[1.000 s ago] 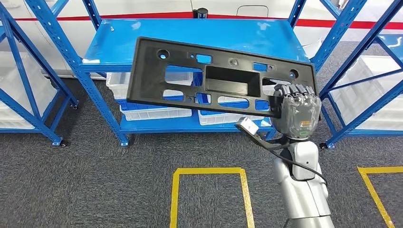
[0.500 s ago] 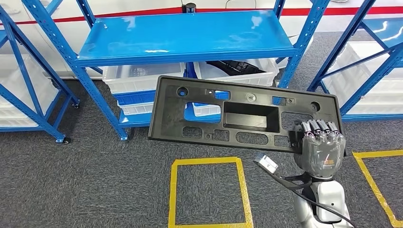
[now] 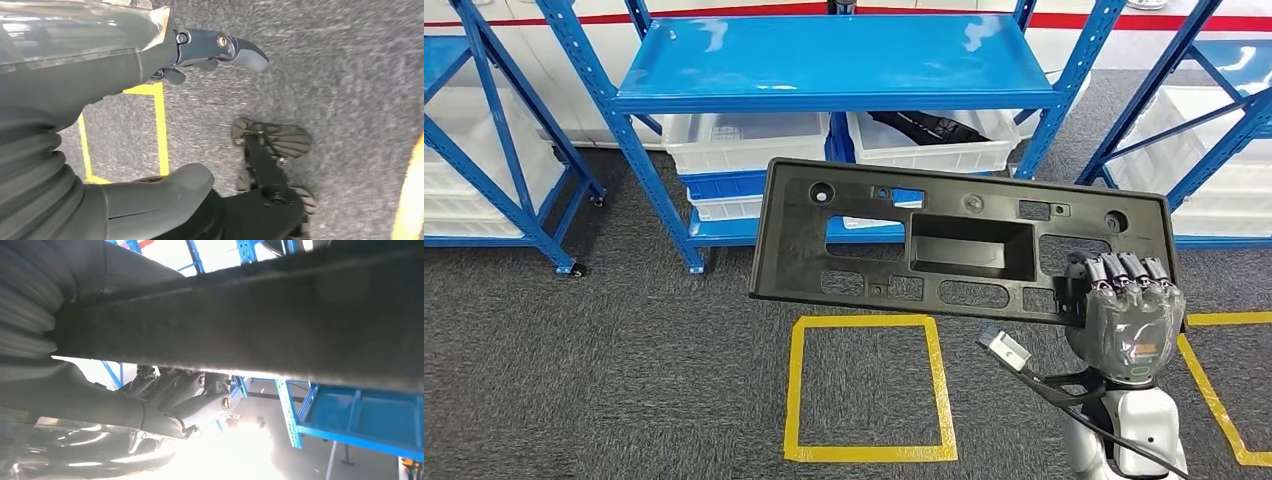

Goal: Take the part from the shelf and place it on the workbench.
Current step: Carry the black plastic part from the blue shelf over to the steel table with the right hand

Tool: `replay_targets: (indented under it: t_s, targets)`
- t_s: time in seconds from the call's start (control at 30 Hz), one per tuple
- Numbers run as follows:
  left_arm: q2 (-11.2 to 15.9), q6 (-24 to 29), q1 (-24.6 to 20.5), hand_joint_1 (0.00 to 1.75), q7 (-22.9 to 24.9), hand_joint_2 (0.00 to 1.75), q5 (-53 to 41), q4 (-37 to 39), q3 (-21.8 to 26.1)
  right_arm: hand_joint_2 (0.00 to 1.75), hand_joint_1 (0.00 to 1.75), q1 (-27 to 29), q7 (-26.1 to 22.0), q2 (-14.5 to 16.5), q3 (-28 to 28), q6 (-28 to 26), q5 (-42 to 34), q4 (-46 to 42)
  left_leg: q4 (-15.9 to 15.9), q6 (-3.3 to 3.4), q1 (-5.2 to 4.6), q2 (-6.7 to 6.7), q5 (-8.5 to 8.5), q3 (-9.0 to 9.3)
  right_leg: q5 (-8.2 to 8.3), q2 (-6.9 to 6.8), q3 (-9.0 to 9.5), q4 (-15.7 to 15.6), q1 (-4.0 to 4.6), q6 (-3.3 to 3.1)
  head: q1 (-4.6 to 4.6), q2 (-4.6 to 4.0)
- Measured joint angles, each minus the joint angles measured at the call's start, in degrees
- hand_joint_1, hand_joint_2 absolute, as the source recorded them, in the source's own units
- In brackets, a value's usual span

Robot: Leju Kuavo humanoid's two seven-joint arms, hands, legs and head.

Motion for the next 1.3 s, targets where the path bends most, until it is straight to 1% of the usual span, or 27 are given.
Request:
replay_targets:
  t_s: [0.03, 0.07, 0.1, 0.17, 0.2, 0.23, 0.27, 0.33, 0.4, 0.47, 0.5, 0.53, 0.57, 0.6, 0.63, 0.7, 0.77, 0.83, 0.9, 0.97, 1.03, 1.07, 1.1, 1.13, 1.2, 1.23, 1.3]
  targets:
    - [0.0, 0.0, 0.0, 0.0, 0.0, 1.75, 0.0, 0.0, 0.1, 1.75, 1.75, 0.0, 0.0, -0.1, 0.0, 0.0, 0.0, 0.1, 0.1, -0.14, 0.05, 0.04, 0.5, -0.77, -0.39, 0.0, -0.1, 2.3, -0.21, 0.56, 0.03, 0.0]
    - [0.0, 0.0, 0.0, 0.0, 0.0, 1.75, 0.0, 0.0, 0.1, 1.75, 1.75, 0.0, 0.0, -0.1, 0.0, 0.0, 0.0, 0.2, 0.3, -0.36, 0.16, 0.07, 0.94, -1.57, 0.28, -0.01, 0.72, 2.6, -0.44, 1.34, 0.05, 0.0]
    - [0.0, 0.0, 0.0, 0.0, 0.0, 1.75, 0.0, 0.0, 0.1, 1.75, 1.75, -0.1, 0.0, -0.2, 0.0, 0.0, 0.0, 0.2, 0.6, -0.64, 0.32, 0.14, 1.31, -2.38, 1.62, -0.06, 2.55, 0.8, -0.73, 2.2, 0.06, 0.0]
    - [0.0, 0.1, 0.0, 0.0, 0.0, 1.75, 0.2, 0.0, 0.2, 1.75, 1.75, -0.4, 0.0, -0.2, 0.0, 0.0, -0.4, 0.3, 1.5, -1.31, 0.42, 0.41, 1.77, -3.79, 3.39, -1.1, 8.23, -7.0, -1.08, 3.39, 0.26, 0.0]
    - [0.1, 0.2, 0.1, 0.0, -0.1, 1.75, 0.3, 0.0, 0.3, 1.75, 1.75, -0.7, 0.0, -0.2, 0.1, 0.0, -1.0, 0.3, 1.9, -1.67, 0.35, 0.62, 1.96, -4.33, 3.18, -1.68, 10.6, -10.8, -1.03, 3.26, 0.35, 0.0]
    - [0.2, 0.4, 0.1, 0.0, -0.1, 1.75, 0.6, 0.0, 0.5, 1.75, 1.75, -1.0, 0.0, -0.3, 0.1, 0.0, -1.7, 0.4, 2.4, -2.01, 0.24, 0.84, 2.19, -4.72, 2.63, -2.11, 11.89, -13.3, -0.89, 2.9, 0.39, 0.0]
    - [0.2, 0.6, 0.2, 0.0, -0.1, 1.75, 0.9, 0.0, 0.7, 1.75, 1.75, -1.2, 0.0, -0.3, 0.1, 0.0, -2.6, 0.6, 2.6, -2.34, 0.24, 1.1, 2.44, -4.97, 2.05, -2.06, 12.34, -14.4, -0.64, 2.42, 0.36, 0.0]
    - [0.3, 1.0, 0.2, 0.0, -0.1, 1.75, 1.4, 0.0, 1.0, 1.75, 1.75, -1.5, 0.0, -0.4, 0.2, 0.0, -4.0, 1.0, 2.9, -2.91, 0.47, 1.54, 2.5, -5.26, 2.25, -1.32, 11.59, -14.4, -0.64, 1.48, 0.11, 0.0]
    - [0.3, 1.5, 0.3, 0.0, 0.0, 1.75, 1.8, 0.0, 1.2, 1.75, 1.75, -1.8, -0.2, -0.4, 0.2, 0.0, -4.7, 1.5, 5.6, -3.37, 0.69, 1.04, 0.06, -6.33, 2.89, -0.6, 11.16, -14.3, -0.68, 0.38, -0.15, 0.0]
    - [0.3, 1.8, 0.3, 0.0, 0.1, 1.75, 1.9, 0.0, 1.3, 1.75, 1.75, -2.1, -0.5, -0.4, 0.3, 0.0, -5.0, 1.9, 12.6, -3.62, 0.73, 0.18, -4.48, -9.0, 3.48, 0.08, 10.59, -14.3, -0.41, -0.6, -0.53, 0.0]
    - [0.3, 1.8, 0.3, 0.0, 0.1, 1.75, 2.0, 0.0, 1.4, 1.75, 1.75, -2.1, -0.5, -0.4, 0.4, 0.0, -5.0, 2.2, 16.4, -3.59, 0.71, 0.01, -6.21, -10.37, 3.72, 0.47, 10.22, -14.2, -0.15, -0.92, -0.64, 0.0]
    - [0.3, 1.9, 0.3, 0.0, 0.1, 1.75, 2.0, 0.0, 1.4, 1.75, 1.75, -2.0, -0.6, -0.4, 0.5, 0.0, -5.1, 2.4, 18.9, -3.41, 0.65, -0.09, -6.98, -11.13, 3.93, 0.94, 9.87, -14.1, 0.14, -1.15, -0.68, 0.0]
    - [0.3, 1.9, 0.4, 0.0, 0.1, 1.75, 2.0, 0.0, 1.5, 1.75, 1.75, -2.0, -0.6, -0.4, 0.6, 0.0, -5.1, 2.6, 19.3, -3.06, 0.55, -0.23, -6.63, -10.89, 4.1, 1.47, 9.61, -14.0, 0.44, -1.29, -0.7, 0.0]
    - [0.4, 1.9, 0.4, 0.0, 0.2, 1.75, 2.0, 0.0, 1.6, 1.75, 1.75, -2.0, -0.6, -0.4, 0.6, 0.0, -5.1, 2.7, 17.4, -2.52, 0.39, -0.54, -5.3, -9.52, 4.25, 2.05, 9.43, -13.9, 0.73, -1.36, -0.71, 0.0]
    - [0.4, 1.9, 0.4, 0.0, 0.2, 1.75, 2.0, 0.0, 1.7, 1.75, 1.75, -2.0, -0.6, -0.4, 0.7, 0.0, -5.1, 2.8, 13.9, -1.74, 0.17, -1.43, -3.53, -7.29, 4.39, 2.64, 9.31, -13.9, 0.9, -1.43, -0.72, 0.0]
    - [0.7, 1.9, 0.5, 0.0, 0.2, 1.75, 2.0, 0.0, 1.9, 1.75, 1.75, -2.2, -0.6, -0.4, 0.8, 0.0, -5.0, 3.0, 6.7, -0.27, -0.11, -4.05, -1.43, -2.99, 4.69, 3.7, 9.05, -13.8, 1.07, -1.32, -0.49, 0.0]
    - [0.9, 1.8, 0.6, 0.0, 0.2, 1.75, 1.8, 0.0, 2.0, 1.75, 1.75, -2.3, -0.5, -0.3, 0.9, 0.0, -4.8, 3.1, 3.8, 0.17, -0.39, -5.27, -1.24, -1.36, 5.08, 4.78, 8.66, -13.8, 0.73, -0.79, -0.43, 0.0]
    - [0.9, 1.7, 0.6, 0.0, 0.4, 1.75, 1.5, 0.0, 2.0, 1.75, 1.75, -1.9, -0.3, -0.3, 0.8, 0.0, -4.3, 3.0, 3.0, 0.04, -0.58, -4.23, -0.95, -1.13, 5.43, 5.95, 8.27, -13.8, 0.46, -0.14, -0.67, 0.0]
    - [1.0, 1.4, 0.6, 0.0, 0.5, 1.75, 1.2, 0.0, 2.0, 1.75, 1.75, -1.4, 0.0, -0.4, 0.6, 0.0, -3.9, 2.9, 1.7, -0.08, -0.25, -2.69, -0.48, -0.73, 4.63, 4.83, 7.1, -12.4, 0.66, 0.18, -0.58, 0.0]
    - [1.1, 1.3, 0.7, 0.0, 0.6, 1.75, 0.9, 0.0, 2.0, 1.75, 1.75, -0.9, 0.2, -0.6, 0.2, 0.0, -3.8, 2.6, 0.9, -0.23, 0.02, -1.09, -0.12, -0.62, 1.92, 2.25, 4.37, -7.1, 0.6, 0.16, -0.21, 0.0]
    - [1.1, 1.5, 1.0, 0.0, 1.1, 1.75, 0.6, 0.0, 1.9, 1.75, 1.75, 0.0, 0.4, -0.7, -0.4, 0.0, -3.9, 2.4, 0.9, -0.23, 0.04, 0.44, -0.09, -0.84, -0.71, 1.07, 1.35, -0.1, 0.22, 0.38, 0.03, 0.0]
    - [1.0, 1.6, 1.1, 0.0, 1.3, 1.75, 0.4, 0.0, 1.9, 1.75, 1.75, 0.7, 0.5, -0.8, -0.7, 0.0, -3.9, 2.4, 1.0, -0.25, 0.08, 1.2, -0.08, -0.91, -1.05, 0.82, 0.72, 1.6, 0.0, 0.76, 0.06, 0.0]
    - [1.0, 1.7, 1.2, 0.0, 1.5, 1.75, 0.3, 0.0, 1.8, 1.75, 1.75, 1.3, 0.5, -0.8, -1.0, 0.0, -3.9, 2.4, 1.1, -0.31, 0.14, 1.95, -0.1, -0.99, -0.54, 0.55, 1.15, 1.1, -0.24, 1.34, 0.11, 0.0]
    - [1.0, 1.9, 1.2, 0.0, 1.6, 1.75, 0.2, 0.0, 1.8, 1.75, 1.75, 1.7, 0.5, -0.9, -1.3, 0.0, -3.9, 2.4, 1.3, -0.44, 0.24, 2.69, -0.16, -1.06, 0.76, 0.08, 2.75, -1.7, -0.48, 2.07, 0.14, 0.0]
    - [1.0, 1.9, 1.1, 0.0, 1.7, 1.75, 0.0, 0.0, 1.7, 1.75, 1.75, 2.0, 0.5, -1.1, -1.7, 0.0, -3.9, 2.3, 2.0, -1.05, 0.23, 3.96, -0.51, -1.26, 3.45, -1.93, 7.03, -9.7, -0.68, 3.04, 0.17, 0.0]
    - [1.1, 2.0, 1.1, 0.0, 1.8, 1.75, 0.0, 0.0, 1.6, 1.75, 1.75, 2.2, 0.5, -1.1, -1.8, 0.0, -4.0, 2.2, 2.4, -1.47, 0.15, 4.5, -0.68, -1.39, 4.25, -2.56, 8.36, -12.3, -0.62, 2.87, 0.16, 0.0]
    - [1.2, 2.4, 1.1, 0.0, 2.2, 1.75, -0.1, 0.0, 1.4, 1.75, 1.75, 2.6, 0.5, -1.2, -2.1, 0.0, -4.4, 2.0, 2.8, -2.22, 0.01, 5.44, -0.73, -1.53, 4.69, -2.38, 8.48, -13.3, -0.27, 1.78, 0.07, 0.0]
